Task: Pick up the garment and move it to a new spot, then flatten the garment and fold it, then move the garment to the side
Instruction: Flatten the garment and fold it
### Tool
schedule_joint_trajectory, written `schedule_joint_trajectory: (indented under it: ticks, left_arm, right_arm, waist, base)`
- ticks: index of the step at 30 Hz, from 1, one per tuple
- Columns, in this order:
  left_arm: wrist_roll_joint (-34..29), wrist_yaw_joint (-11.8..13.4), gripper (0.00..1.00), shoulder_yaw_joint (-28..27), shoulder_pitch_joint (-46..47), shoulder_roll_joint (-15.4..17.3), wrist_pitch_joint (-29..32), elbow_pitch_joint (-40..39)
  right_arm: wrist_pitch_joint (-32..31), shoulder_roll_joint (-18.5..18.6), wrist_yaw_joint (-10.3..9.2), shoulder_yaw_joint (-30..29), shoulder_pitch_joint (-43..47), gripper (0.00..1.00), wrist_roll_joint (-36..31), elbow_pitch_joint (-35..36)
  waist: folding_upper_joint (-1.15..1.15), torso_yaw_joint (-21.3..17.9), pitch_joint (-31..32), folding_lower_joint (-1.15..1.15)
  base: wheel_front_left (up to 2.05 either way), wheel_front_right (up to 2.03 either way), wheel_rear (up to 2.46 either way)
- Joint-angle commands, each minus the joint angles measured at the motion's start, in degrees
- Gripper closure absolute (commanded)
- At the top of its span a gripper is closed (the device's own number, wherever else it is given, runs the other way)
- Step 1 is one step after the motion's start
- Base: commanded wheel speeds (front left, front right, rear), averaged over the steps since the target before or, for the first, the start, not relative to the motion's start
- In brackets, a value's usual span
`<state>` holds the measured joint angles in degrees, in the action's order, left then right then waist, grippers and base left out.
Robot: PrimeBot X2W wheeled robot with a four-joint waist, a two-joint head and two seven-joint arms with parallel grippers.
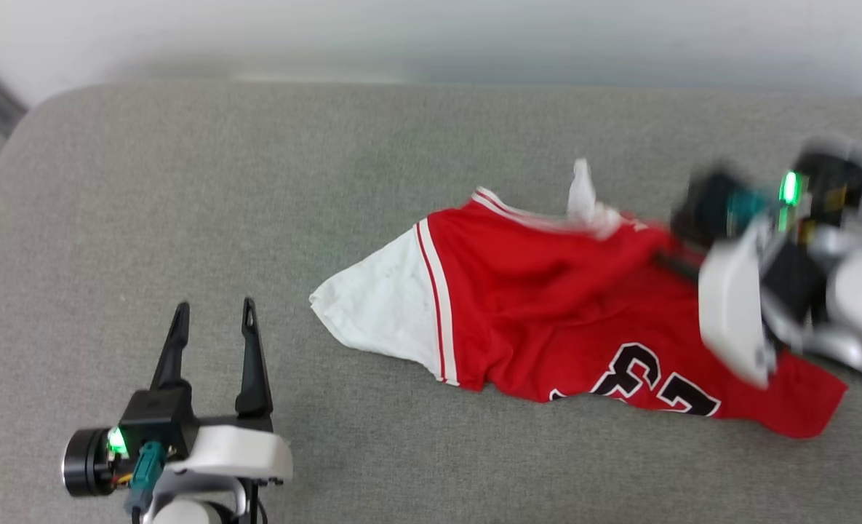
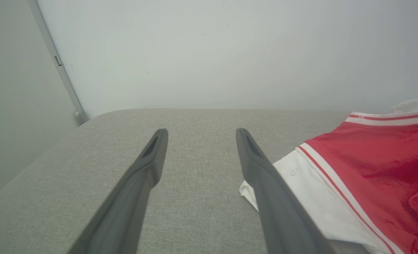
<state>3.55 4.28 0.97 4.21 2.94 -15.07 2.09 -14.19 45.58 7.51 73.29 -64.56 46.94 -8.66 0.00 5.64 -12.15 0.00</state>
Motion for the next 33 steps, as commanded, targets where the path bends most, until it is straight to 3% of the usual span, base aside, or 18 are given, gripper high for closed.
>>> schedule_joint_trajectory:
  ticks: [1, 4, 8, 13, 19, 20, 27, 33]
  left_arm:
    - [0.11, 0.23, 0.00, -0.39, -1.57, -0.06, -0.14, -0.04]
    - [0.39, 0.26, 0.00, -0.71, -3.16, -0.07, -0.14, -0.12]
    - [0.65, 0.58, 0.00, -1.09, -4.34, -0.08, -0.14, -0.49]
    - [0.57, 0.51, 0.00, -0.99, -4.67, -0.07, -0.14, -0.38]
    - [0.12, -0.14, 0.00, -0.83, -4.74, -0.07, -0.14, 0.25]
    - [-0.06, -0.24, 0.00, -1.10, -5.23, -0.05, -0.14, 0.47]
    - [-1.01, -1.25, 0.00, -2.04, -4.29, 1.42, -0.14, -0.08]
    - [-2.78, -3.85, 0.00, -1.59, -0.20, 5.60, -0.14, -0.23]
  right_arm:
    - [-0.08, 2.48, -0.04, 0.08, 4.91, 1.00, -0.66, 3.46]
    - [0.07, 5.86, -0.04, 0.14, 13.83, 1.00, 0.06, 8.00]
    - [2.67, 8.42, -0.04, 0.03, 23.39, 1.00, 2.45, 7.73]
    - [6.09, 6.93, -0.04, -0.90, 30.02, 1.00, 4.55, 1.96]
    - [12.57, 3.28, -0.04, -4.16, 35.02, 1.00, 2.48, -6.58]
    - [15.47, 2.35, -0.04, -6.58, 35.76, 0.00, 1.25, -7.37]
    - [23.16, 1.48, -0.04, -17.63, 39.67, 0.00, -3.97, -5.29]
    - [25.90, -2.00, -0.04, -35.07, 47.38, 0.00, -11.36, 0.13]
  waist:
    - [0.00, -0.69, 1.94, 0.00]
    - [0.00, -1.25, 3.13, 0.00]
    - [0.00, -2.04, 3.70, 0.00]
    - [0.00, -2.62, 3.79, 0.00]
    - [0.00, -2.98, 4.59, 0.00]
    - [0.00, -3.28, 5.27, 0.00]
    - [0.00, -4.20, 7.25, 0.00]
    - [0.00, -5.09, 8.56, 0.00]
  base:
    - [0.00, 0.00, 0.00]
    - [0.00, 0.00, 0.00]
    - [0.00, 0.00, 0.00]
    - [0.00, 0.00, 0.00]
    - [0.00, 0.00, 0.00]
    - [0.00, 0.00, 0.00]
    - [0.00, 0.00, 0.00]
    - [0.00, 0.00, 0.00]
